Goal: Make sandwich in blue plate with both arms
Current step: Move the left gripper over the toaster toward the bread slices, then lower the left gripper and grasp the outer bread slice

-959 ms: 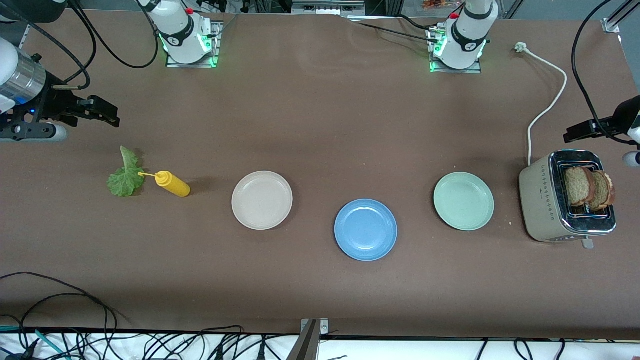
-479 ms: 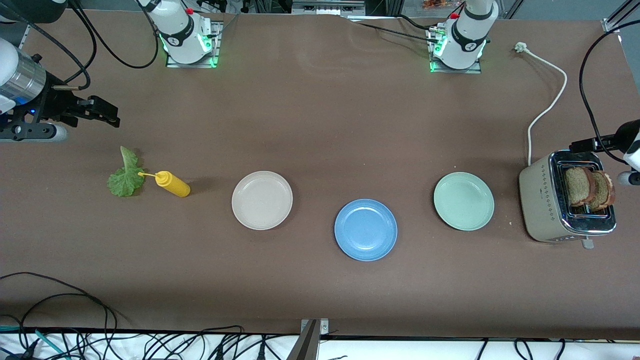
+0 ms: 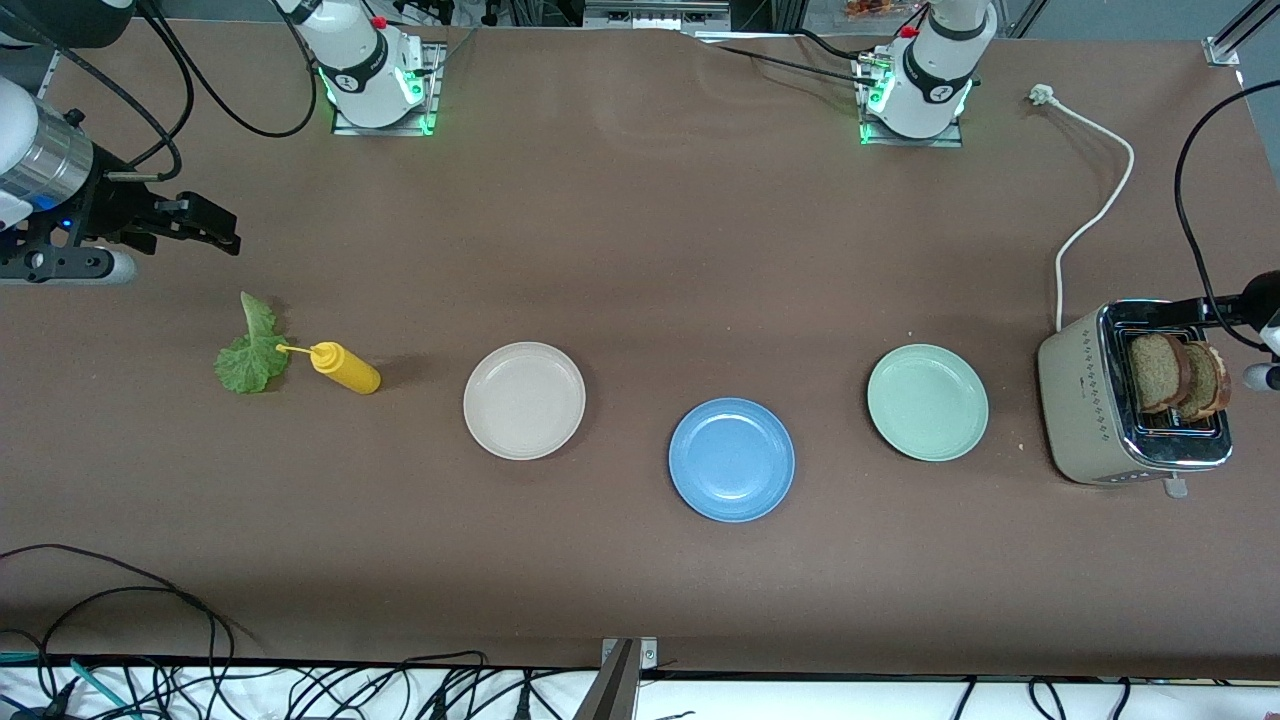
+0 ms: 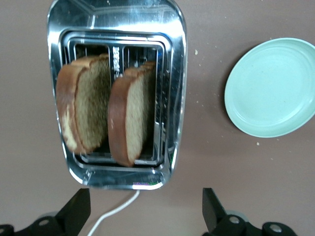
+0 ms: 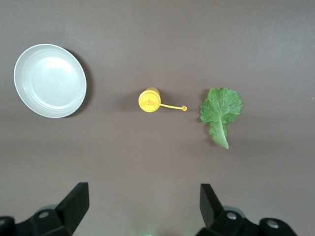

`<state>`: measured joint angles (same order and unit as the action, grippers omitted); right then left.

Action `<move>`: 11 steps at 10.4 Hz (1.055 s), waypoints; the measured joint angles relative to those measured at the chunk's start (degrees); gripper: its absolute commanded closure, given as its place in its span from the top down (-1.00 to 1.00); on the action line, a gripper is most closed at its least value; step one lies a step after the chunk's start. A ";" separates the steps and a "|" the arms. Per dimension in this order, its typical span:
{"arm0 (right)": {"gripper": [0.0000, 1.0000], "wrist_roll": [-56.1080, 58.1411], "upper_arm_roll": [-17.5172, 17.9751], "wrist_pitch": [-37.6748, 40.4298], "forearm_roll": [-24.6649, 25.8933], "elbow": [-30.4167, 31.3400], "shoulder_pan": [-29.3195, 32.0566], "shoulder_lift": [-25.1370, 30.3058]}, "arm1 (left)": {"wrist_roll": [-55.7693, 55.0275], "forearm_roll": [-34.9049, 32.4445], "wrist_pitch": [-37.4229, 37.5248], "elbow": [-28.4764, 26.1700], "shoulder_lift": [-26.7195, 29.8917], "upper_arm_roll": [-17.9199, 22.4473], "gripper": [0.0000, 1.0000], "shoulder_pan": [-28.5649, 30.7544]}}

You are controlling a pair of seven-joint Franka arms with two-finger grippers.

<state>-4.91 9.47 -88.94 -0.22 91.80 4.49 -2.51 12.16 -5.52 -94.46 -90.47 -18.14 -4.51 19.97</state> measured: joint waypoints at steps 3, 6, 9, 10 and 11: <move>1.00 0.00 0.00 0.02 0.00 -0.02 0.00 -0.04 | 1.69 0.19 -6.34 0.03 -3.55 -0.51 1.00 0.28; 1.00 0.00 0.00 0.03 0.00 -0.02 0.00 -0.04 | 1.69 0.19 -8.17 0.03 -4.55 -0.93 1.00 0.25; 1.00 0.00 0.00 0.05 0.00 -0.02 0.01 -0.04 | 2.87 0.19 -8.38 0.03 -5.59 -0.85 0.89 0.90; 1.00 0.00 0.00 0.05 0.00 -0.02 0.01 -0.04 | 3.08 0.19 -8.52 0.03 -6.12 -0.80 0.77 1.34; 1.00 0.00 0.00 0.06 0.00 -0.02 0.01 -0.04 | 3.24 0.19 -8.73 0.03 -6.47 -0.80 0.69 1.63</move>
<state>-4.91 9.47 -88.89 -0.22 91.78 4.50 -2.55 15.41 -5.33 -103.19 -90.43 -24.61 -5.30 21.60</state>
